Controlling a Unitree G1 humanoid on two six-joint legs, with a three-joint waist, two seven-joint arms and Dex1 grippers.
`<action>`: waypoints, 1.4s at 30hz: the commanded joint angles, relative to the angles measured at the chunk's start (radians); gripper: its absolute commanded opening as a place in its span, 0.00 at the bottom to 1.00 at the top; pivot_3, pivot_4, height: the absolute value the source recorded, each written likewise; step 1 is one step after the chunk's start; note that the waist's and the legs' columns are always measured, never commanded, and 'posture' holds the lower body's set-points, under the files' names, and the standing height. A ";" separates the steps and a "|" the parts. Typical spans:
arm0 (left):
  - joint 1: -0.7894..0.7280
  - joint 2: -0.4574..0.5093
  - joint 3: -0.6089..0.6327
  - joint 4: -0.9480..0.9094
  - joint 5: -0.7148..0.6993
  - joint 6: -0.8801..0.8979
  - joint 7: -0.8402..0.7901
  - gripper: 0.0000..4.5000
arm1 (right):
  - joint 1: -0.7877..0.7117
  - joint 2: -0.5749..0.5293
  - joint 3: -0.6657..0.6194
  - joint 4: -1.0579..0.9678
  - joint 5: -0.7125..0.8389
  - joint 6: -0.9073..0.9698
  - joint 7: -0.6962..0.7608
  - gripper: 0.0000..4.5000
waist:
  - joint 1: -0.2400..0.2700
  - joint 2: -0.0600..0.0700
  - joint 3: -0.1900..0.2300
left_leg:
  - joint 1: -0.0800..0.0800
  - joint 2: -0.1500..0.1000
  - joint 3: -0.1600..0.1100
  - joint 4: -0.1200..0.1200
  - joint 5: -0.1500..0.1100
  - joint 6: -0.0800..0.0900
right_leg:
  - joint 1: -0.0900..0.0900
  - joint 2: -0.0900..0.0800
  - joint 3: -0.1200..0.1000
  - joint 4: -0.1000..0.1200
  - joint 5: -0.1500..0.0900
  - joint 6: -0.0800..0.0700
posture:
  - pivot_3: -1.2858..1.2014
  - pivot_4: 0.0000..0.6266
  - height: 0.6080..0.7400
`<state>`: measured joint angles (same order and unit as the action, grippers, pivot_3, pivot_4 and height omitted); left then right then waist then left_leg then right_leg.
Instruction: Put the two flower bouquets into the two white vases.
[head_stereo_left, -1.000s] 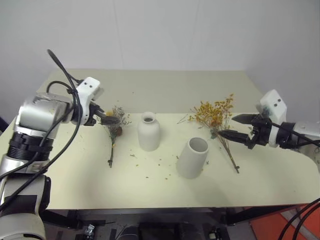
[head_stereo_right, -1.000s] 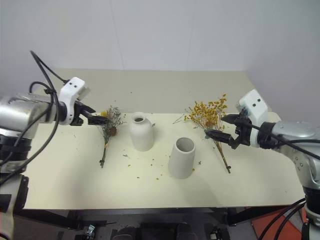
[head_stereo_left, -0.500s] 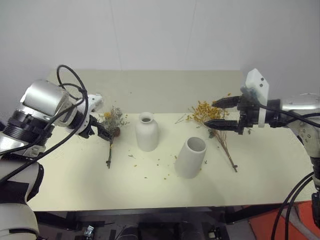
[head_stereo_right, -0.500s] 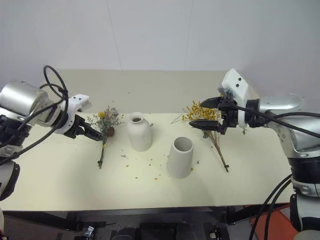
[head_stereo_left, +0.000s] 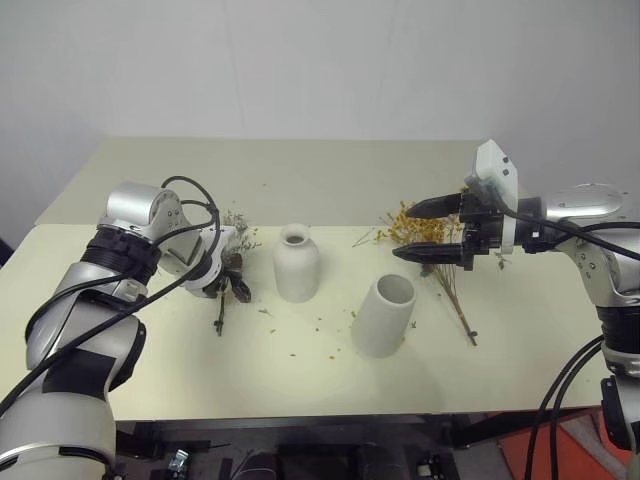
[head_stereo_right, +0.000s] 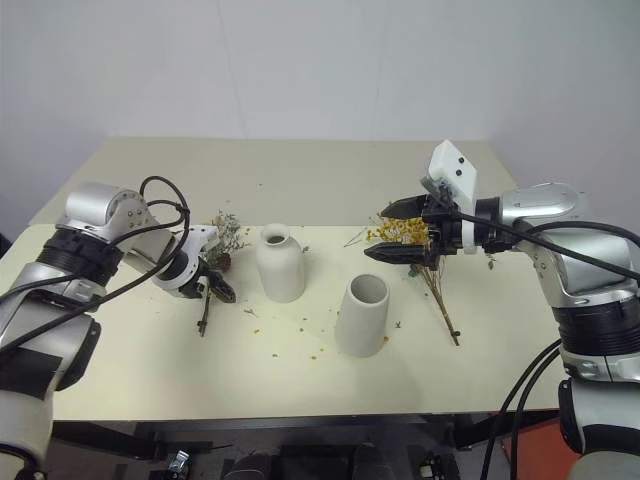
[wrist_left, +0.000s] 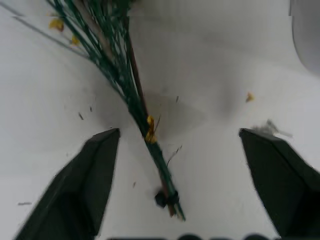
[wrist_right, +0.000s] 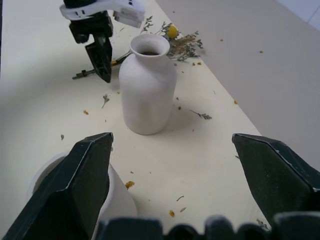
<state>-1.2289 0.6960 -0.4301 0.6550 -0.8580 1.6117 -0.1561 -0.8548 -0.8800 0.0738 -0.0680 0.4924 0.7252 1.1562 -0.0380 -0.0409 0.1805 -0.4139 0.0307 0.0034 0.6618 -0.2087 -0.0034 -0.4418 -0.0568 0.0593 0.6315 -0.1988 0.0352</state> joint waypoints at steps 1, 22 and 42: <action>0.009 -0.030 0.088 0.033 0.042 0.003 0.087 0.66 | -0.022 0.003 -0.024 -0.014 -0.001 -0.026 0.010 1.00 | -0.001 0.000 0.000 | 0.000 0.000 0.000 0.000 0.000 0.000 | 0.000 0.000 0.000 0.000 0.000 0.000 | 0.52 0.24 1.00; 0.160 -0.089 0.455 -0.362 0.274 -0.254 0.241 0.00 | 0.010 0.016 -0.057 -0.033 0.010 -0.013 -0.032 1.00 | 0.001 0.000 0.000 | 0.000 -0.001 0.000 0.000 0.000 -0.001 | 0.000 -0.001 0.000 0.000 0.001 -0.001 | 0.52 0.24 1.00; 0.300 -0.122 0.657 -0.671 0.043 -0.827 -0.622 0.00 | 0.033 0.073 -0.078 -0.025 0.001 -0.029 -0.073 1.00 | 0.018 0.000 0.000 | 0.001 -0.001 0.000 0.000 0.001 -0.001 | 0.002 -0.001 0.000 -0.001 0.002 -0.001 | 0.52 0.24 1.00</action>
<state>-0.9341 0.5622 0.2326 0.0264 -0.7843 0.8070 -0.6985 -0.8075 -0.8024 0.0283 -0.0790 0.4930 0.7228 1.0883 -0.0198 -0.0409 0.1804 -0.4128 0.0300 0.0036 0.6619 -0.2080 -0.0046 -0.4399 -0.0581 0.0590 0.6308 -0.1971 0.0341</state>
